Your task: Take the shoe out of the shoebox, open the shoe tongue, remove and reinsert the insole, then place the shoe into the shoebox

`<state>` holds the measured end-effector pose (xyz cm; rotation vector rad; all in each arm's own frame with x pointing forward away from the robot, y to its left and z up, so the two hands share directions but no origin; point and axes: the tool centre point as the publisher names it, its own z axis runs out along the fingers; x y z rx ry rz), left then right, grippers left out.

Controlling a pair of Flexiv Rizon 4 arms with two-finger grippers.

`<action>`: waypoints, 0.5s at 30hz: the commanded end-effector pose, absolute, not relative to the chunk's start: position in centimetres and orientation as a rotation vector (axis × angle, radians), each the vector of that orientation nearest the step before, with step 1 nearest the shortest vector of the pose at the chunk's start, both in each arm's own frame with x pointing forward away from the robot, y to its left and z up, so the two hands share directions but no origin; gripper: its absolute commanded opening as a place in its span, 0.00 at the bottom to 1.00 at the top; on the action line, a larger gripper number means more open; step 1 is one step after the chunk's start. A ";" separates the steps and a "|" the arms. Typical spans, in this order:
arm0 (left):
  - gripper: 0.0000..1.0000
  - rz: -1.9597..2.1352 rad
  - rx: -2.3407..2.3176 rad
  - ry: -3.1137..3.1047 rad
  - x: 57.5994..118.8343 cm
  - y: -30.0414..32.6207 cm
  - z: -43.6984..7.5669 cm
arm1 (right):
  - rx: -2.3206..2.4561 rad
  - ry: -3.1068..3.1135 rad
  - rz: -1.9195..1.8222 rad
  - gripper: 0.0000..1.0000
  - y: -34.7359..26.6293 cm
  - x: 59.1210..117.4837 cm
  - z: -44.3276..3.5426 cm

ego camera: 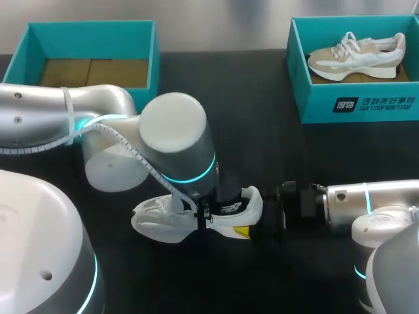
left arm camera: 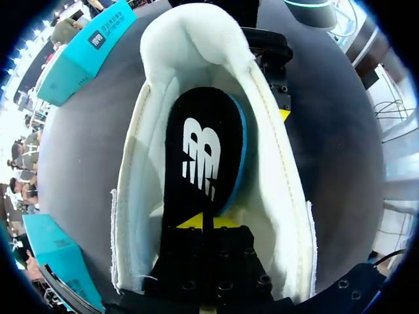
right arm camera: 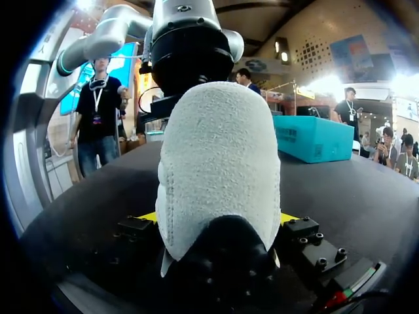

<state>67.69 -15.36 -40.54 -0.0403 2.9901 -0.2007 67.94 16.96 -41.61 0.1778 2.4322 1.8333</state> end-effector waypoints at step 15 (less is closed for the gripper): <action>0.00 -0.523 0.027 3.128 69.1 -14.1 -38.4 | 0.176 2.440 1.828 0.00 17.0 67.5 -41.6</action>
